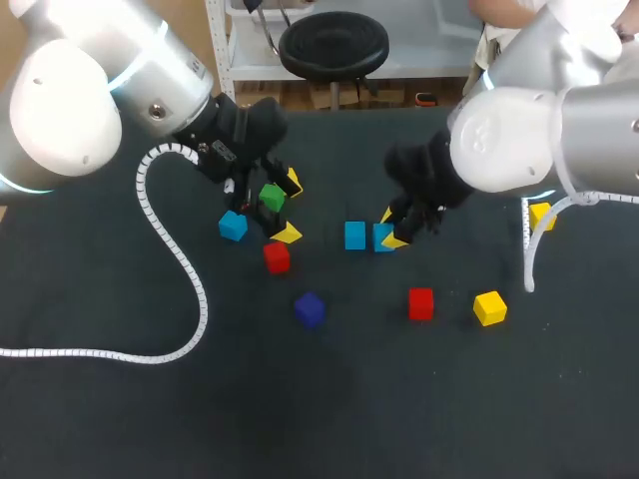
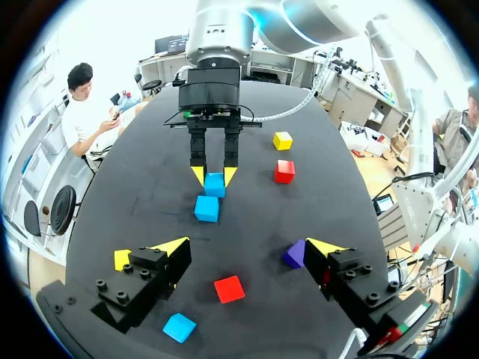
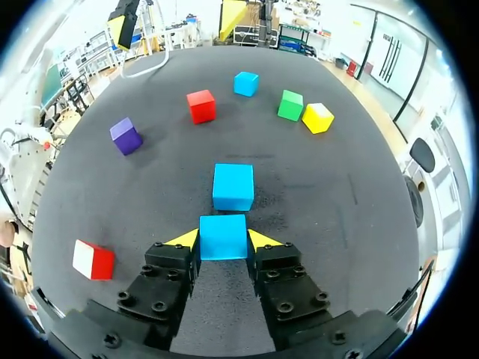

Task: Place the blue cubes, place green cubes on the blue cubes, place the yellow cubes on the green cubes, then place the red cubes on the yellow cubes, and place purple cube on the red cubes.

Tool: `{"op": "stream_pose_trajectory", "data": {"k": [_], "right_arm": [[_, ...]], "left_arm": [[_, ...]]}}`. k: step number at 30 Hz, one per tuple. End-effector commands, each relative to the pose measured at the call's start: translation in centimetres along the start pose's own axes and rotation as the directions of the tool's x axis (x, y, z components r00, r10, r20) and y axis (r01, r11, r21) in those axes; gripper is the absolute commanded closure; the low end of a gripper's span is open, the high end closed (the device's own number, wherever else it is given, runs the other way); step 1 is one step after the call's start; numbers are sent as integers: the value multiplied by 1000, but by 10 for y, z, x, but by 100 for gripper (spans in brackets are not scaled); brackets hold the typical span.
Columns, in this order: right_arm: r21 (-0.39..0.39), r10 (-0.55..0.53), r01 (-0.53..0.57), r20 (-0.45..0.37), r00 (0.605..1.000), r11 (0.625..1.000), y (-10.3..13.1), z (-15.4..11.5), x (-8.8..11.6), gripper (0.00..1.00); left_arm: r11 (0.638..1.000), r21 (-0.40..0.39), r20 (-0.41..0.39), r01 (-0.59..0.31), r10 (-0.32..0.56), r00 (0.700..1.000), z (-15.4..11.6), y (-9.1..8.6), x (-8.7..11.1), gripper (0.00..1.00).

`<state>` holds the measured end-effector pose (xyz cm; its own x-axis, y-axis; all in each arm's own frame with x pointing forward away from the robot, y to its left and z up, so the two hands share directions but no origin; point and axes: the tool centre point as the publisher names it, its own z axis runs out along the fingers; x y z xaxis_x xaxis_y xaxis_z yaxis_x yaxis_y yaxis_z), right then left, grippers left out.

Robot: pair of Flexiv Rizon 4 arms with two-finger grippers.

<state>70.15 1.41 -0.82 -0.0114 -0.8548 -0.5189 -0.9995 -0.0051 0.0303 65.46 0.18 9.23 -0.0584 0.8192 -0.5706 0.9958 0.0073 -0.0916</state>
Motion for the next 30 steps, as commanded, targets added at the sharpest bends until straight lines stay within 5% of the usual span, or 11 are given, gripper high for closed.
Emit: {"op": "stream_pose_trajectory", "data": {"k": [1, 6, 30], "right_arm": [[-7, 5, -5, -8, 1000, 1000, -1, 2, -2, 87], [-11, 13, -14, -18, 1000, 1000, -1, 4, 0, 75], [0, 59, -59, -25, 998, 998, -8, 8, 3, 79]], "left_arm": [[1000, 3, 1, -2, 2, 1000, 0, 1, 0, 0], [1000, 3, 1, -2, 2, 1000, 0, 1, 0, 0], [1000, 3, 1, -2, 2, 1000, 0, 1, 0, 0]]}}
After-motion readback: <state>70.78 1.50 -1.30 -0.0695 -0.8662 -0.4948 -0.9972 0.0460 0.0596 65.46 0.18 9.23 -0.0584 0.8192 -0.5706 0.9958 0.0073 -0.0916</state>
